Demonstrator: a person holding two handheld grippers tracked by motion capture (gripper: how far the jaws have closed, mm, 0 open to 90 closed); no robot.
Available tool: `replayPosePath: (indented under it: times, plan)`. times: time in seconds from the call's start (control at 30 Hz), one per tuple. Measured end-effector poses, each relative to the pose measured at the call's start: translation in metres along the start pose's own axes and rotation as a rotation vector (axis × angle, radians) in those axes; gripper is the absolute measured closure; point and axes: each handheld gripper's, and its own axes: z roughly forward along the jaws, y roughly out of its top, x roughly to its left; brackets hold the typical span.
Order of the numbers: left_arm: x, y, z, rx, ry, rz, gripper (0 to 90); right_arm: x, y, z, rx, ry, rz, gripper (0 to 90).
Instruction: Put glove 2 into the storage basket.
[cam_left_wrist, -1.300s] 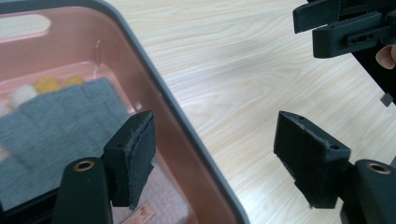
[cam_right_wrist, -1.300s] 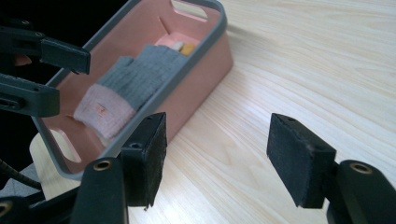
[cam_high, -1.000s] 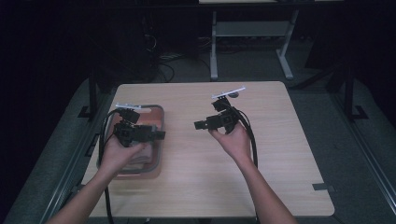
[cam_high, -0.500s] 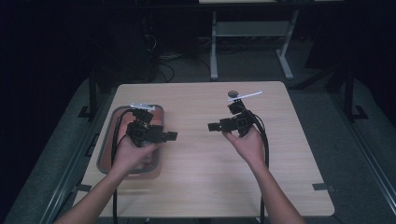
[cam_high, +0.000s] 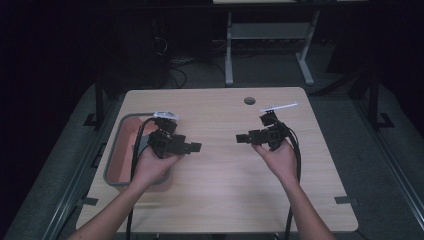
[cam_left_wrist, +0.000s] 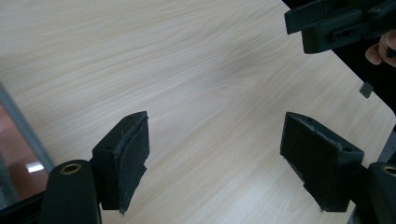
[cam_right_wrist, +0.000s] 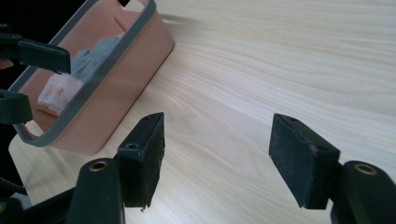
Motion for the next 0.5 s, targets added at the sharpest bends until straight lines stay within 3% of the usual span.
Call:
replayPosePath:
  times: [0.5]
  plan:
    - [-0.014,0.001,0.018,0.007,-0.007,0.024,23.1,-0.026,-0.020,-0.015,-0.007,-0.020,0.039,35.0]
